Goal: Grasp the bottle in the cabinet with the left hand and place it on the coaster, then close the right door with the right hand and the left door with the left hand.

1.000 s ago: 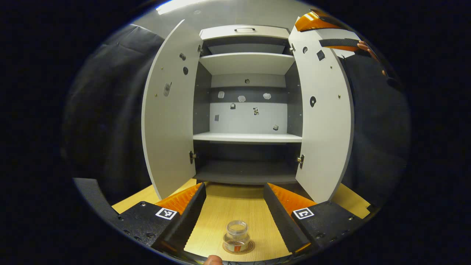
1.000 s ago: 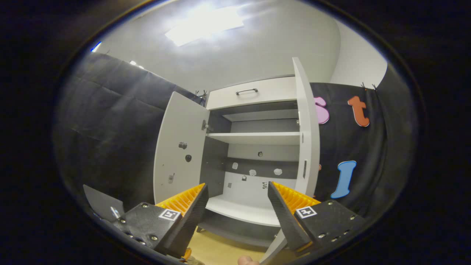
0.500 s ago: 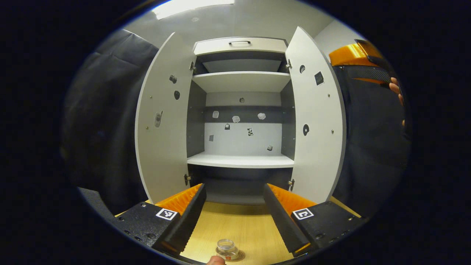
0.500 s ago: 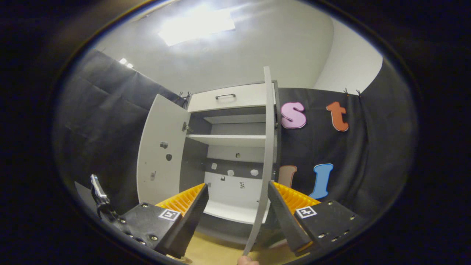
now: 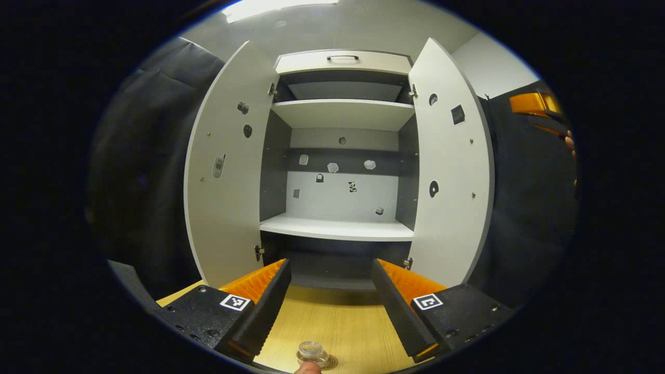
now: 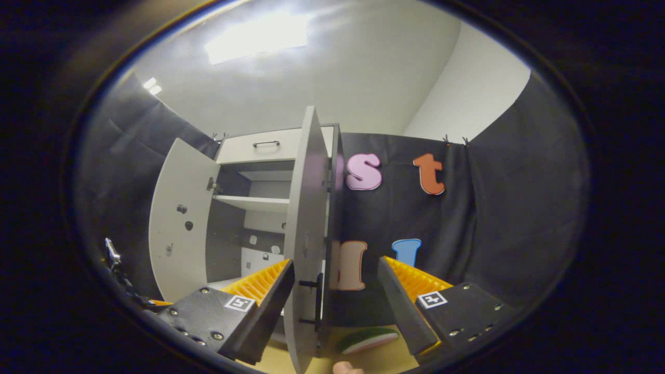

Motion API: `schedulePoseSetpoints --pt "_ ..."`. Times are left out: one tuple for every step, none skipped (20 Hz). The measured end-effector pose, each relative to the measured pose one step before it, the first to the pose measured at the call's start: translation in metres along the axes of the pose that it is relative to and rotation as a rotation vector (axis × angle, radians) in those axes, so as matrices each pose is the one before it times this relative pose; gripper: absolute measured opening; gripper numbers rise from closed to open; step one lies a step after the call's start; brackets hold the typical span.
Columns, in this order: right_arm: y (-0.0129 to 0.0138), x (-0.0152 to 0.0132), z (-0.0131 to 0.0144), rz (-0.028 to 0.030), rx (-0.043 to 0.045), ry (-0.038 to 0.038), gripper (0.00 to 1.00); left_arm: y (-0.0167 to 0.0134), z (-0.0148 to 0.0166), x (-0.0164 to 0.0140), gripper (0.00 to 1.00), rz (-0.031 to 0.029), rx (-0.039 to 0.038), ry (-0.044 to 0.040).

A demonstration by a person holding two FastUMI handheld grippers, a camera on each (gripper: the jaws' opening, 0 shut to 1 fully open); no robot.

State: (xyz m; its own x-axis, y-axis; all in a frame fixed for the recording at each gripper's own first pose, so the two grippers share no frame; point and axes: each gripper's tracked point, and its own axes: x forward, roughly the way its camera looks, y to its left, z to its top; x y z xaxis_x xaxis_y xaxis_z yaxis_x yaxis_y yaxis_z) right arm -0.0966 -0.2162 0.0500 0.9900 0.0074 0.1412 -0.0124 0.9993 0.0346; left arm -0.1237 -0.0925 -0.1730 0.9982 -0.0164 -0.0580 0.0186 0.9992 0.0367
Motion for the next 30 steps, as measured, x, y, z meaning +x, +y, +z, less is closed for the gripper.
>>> schedulePoseSetpoints --pt "-0.00465 0.00373 -0.00416 -0.01960 -0.00630 0.00801 0.93 0.00365 -0.00047 -0.00052 0.96 0.00978 -0.00976 0.00435" --pt "-0.00628 0.00397 -0.00499 -0.02343 -0.01244 0.01342 0.98 0.00578 -0.00006 -0.00100 0.98 0.01292 -0.00464 0.00279" --pt "-0.00657 0.00329 -0.00789 -0.02496 -0.01206 0.01944 0.98 0.00587 -0.00046 -0.00114 0.98 0.01556 -0.00320 0.00355" --pt "-0.00282 0.00278 -0.00459 -0.01491 0.00043 0.01560 0.94 0.00588 -0.00030 -0.00190 0.96 0.01460 -0.00550 0.00403" --pt "-0.00002 0.00415 -0.00531 -0.00973 0.00299 0.01606 0.98 0.00545 -0.00059 -0.00100 0.96 0.01408 -0.00644 0.00398" --pt "-0.00078 0.00460 -0.00507 -0.01060 -0.00348 0.01347 0.98 0.00681 -0.00025 -0.00284 0.97 0.01587 -0.00672 0.00182" --pt "0.00120 0.00378 -0.00374 -0.00305 -0.00766 0.00538 0.94 0.00761 -0.00024 -0.00223 0.97 0.01706 -0.00787 0.00380" --pt "0.00302 0.00427 -0.00192 0.00046 -0.00600 0.00356 0.98 0.00536 -0.00198 -0.00731 0.93 0.01809 -0.00478 0.00928" --pt "0.00419 0.00526 -0.00156 0.00431 0.00173 0.00223 0.98 0.00817 0.00125 -0.00290 0.96 0.01728 -0.00470 -0.00014" --pt "0.00479 0.00427 0.00013 0.00495 0.00861 0.00130 0.98 0.00825 0.00196 0.00004 0.96 0.01680 -0.00255 0.00084" --pt "0.00460 0.00565 -0.00097 0.00433 0.00847 0.00144 0.98 0.00878 0.00117 -0.00130 0.96 0.01903 -0.00047 0.00220" --pt "0.00232 0.00479 -0.00130 -0.00431 0.00027 0.00134 0.98 0.00863 0.00058 -0.00137 0.96 0.02107 -0.00053 0.00157" --pt "0.00311 0.00374 -0.00291 -0.00230 -0.00357 0.00465 0.98 0.00902 0.00217 -0.00088 0.96 0.02127 -0.00448 -0.00300" --pt "0.00610 0.00255 -0.00233 0.00737 0.00063 0.00637 0.98 0.00681 0.00090 -0.00120 0.96 0.01528 -0.01012 -0.00177" --pt "0.00743 0.00163 -0.00279 0.01275 0.00190 0.00648 0.98 0.00542 0.00012 -0.00090 0.96 0.01092 -0.01122 -0.00071" --pt "0.00579 0.00167 -0.00195 0.00711 -0.00452 0.00765 0.98 0.00540 -0.00163 -0.00133 0.97 0.01230 -0.00792 0.00291" --pt "-0.00142 0.00352 0.00087 -0.01329 -0.01728 -0.00597 0.98 0.00637 -0.00165 -0.00104 0.97 0.01284 -0.00434 0.00412" --pt "-0.00193 0.00249 0.00193 -0.01222 -0.01584 -0.01021 0.95 0.00552 -0.00174 -0.00115 0.97 0.01210 -0.00263 0.00508" --pt "-0.00009 -0.00035 0.00190 -0.00520 -0.00495 -0.00371 0.92 0.00553 -0.00175 -0.00004 0.97 0.00869 -0.00300 0.00664" --pt "0.00172 -0.00020 0.00012 0.00157 0.00464 0.00500 0.95 0.00462 -0.00141 0.00021 0.97 0.00700 -0.00496 0.00544" --pt "0.00126 -0.00043 -0.00139 0.00237 0.00831 0.00377 0.95 0.00456 -0.00120 0.00096 0.97 0.00644 -0.00639 0.00634" --pt "0.00177 -0.00004 0.00036 0.00447 0.00731 0.00190 0.95 0.00420 -0.00217 0.00096 0.97 0.00690 -0.00694 0.00739" --pt "0.00303 0.00103 -0.00010 0.00402 0.00955 0.00015 0.95 0.00454 -0.00210 0.00177 0.97 0.00833 -0.00662 0.00865" --pt "0.00366 -0.00041 -0.00031 0.00463 0.00758 0.00127 0.95 0.00475 -0.00242 0.00150 0.97 0.00945 -0.00672 0.00888" --pt "0.00488 0.00009 -0.00071 0.00753 0.00727 -0.00177 0.95 0.00441 -0.00142 0.00201 0.97 0.00928 -0.00712 0.01044" --pt "0.00692 0.00034 0.00002 0.01234 0.00420 -0.00228 0.95 0.00358 -0.00166 0.00137 0.97 0.00827 -0.00806 0.00673" --pt "0.00693 0.00039 -0.00083 0.01399 0.00570 0.00003 0.95 0.00364 0.00076 0.00060 0.97 0.00694 -0.00783 0.00308" --pt "0.00894 0.00134 -0.00016 0.01355 0.00444 0.00018 0.95 0.00363 0.00079 0.00038 0.97 0.00599 -0.00646 0.00029" --pt "0.01004 0.00221 -0.00051 0.01551 0.00013 -0.00251 0.95 0.00446 0.00093 0.00124 0.97 0.00789 -0.00234 0.00047" --pt "0.00989 0.00106 0.00070 0.01649 -0.00259 -0.00294 0.95 0.00503 0.00048 0.00141 0.97 0.00998 0.00012 -0.00053"
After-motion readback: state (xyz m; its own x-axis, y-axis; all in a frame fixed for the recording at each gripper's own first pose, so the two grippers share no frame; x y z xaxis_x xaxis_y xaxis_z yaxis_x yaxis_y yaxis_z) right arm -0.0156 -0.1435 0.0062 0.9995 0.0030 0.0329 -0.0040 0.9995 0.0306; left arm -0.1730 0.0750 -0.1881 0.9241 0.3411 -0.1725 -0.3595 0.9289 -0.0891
